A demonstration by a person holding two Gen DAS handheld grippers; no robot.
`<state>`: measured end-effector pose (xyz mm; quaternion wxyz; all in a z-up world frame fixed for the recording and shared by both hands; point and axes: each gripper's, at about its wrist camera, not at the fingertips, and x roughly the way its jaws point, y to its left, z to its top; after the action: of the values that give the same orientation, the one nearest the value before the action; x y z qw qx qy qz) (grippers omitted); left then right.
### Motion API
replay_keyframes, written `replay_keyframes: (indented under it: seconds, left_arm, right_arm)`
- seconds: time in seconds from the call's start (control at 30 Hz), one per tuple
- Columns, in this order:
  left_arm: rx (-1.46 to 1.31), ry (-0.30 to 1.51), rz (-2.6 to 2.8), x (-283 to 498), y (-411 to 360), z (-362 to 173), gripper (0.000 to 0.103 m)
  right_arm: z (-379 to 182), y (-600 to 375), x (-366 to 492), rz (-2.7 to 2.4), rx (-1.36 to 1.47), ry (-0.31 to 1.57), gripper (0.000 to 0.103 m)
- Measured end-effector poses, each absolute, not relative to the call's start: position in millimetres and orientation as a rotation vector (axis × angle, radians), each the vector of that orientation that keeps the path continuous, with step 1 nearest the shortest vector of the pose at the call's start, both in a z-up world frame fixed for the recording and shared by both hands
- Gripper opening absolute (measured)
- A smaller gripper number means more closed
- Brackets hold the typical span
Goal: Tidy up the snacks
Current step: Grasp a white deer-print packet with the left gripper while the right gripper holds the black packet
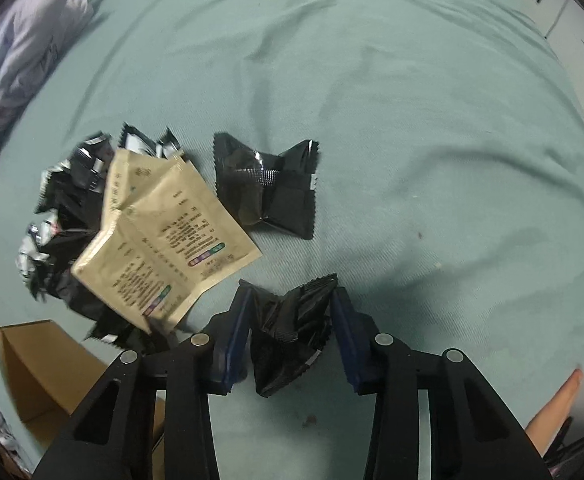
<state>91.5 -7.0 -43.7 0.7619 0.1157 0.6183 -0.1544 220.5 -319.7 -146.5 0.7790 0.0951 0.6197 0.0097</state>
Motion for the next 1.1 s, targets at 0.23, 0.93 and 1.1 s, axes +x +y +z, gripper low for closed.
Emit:
replay_keyframes:
  seconds: [0.23,0.93,1.1]
  left_arm:
    - [0.260,1.334,-0.306,94,-3,-42,0.089]
    - [0.197,1.294,-0.179,168,19,-60,0.094]
    - [0.181,1.323,-0.157,184,28,-73,0.094]
  right_arm:
    - [-109,-324,180,0.036,0.266,1.286,0.037]
    - [-24,-355,104,0.108,0.433,1.200,0.037]
    - [-34,-356,105,0.098,0.436,1.228,0.037]
